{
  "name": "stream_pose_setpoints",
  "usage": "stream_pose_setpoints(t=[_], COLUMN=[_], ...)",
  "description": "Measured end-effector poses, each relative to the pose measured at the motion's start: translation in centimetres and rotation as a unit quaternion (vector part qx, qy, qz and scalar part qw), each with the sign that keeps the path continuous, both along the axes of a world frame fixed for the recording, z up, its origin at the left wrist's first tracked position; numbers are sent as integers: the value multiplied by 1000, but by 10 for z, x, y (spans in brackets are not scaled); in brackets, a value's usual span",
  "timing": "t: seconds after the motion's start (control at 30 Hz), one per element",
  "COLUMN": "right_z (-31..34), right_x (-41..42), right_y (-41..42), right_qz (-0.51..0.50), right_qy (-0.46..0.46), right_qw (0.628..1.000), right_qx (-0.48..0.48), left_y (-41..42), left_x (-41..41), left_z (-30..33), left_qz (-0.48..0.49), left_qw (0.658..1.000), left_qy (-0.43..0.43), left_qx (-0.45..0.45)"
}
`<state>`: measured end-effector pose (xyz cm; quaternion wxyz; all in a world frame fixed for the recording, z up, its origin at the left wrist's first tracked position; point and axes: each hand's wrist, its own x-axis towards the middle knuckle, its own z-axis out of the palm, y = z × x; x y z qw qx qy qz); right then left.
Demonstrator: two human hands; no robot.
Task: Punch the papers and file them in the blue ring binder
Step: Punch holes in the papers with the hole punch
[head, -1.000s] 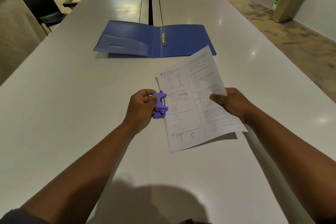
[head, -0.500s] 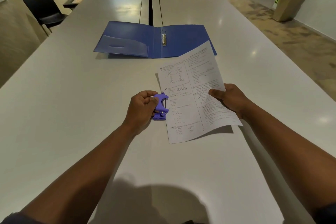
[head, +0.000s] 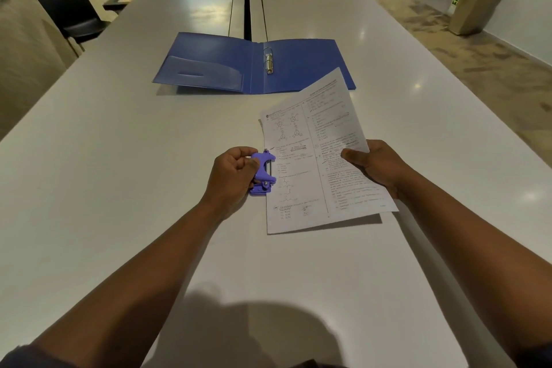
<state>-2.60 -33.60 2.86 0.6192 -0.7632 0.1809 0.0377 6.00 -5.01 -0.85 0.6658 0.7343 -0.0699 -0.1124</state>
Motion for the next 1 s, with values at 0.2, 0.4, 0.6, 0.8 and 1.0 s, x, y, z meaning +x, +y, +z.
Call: stream_pose_setpoints(t=[0.2,0.4,0.6,0.8,1.0], right_z=[3,2,3,4,1], right_x=[-7,-10,-10,-11,-10], right_y=[-8,-11,-8,1,9], right_qz=[-4,-5,-4,-8,-7], right_qy=[1,8,10,5,3], right_qw=[1000,1000,1000,1000,1000], right_qx=[6,-3,-15,-13,-16], left_y=[-2,-2,-2,-2,-2], left_x=[-3,-2,-2,-1,-2], left_z=[2,2,2,2,2], left_qz=[11,15,19,18,16], left_qw=[1000,999,1000,1000,1000], left_qy=[10,27,15,8,0], left_qx=[-12,-29,-16,-6,2])
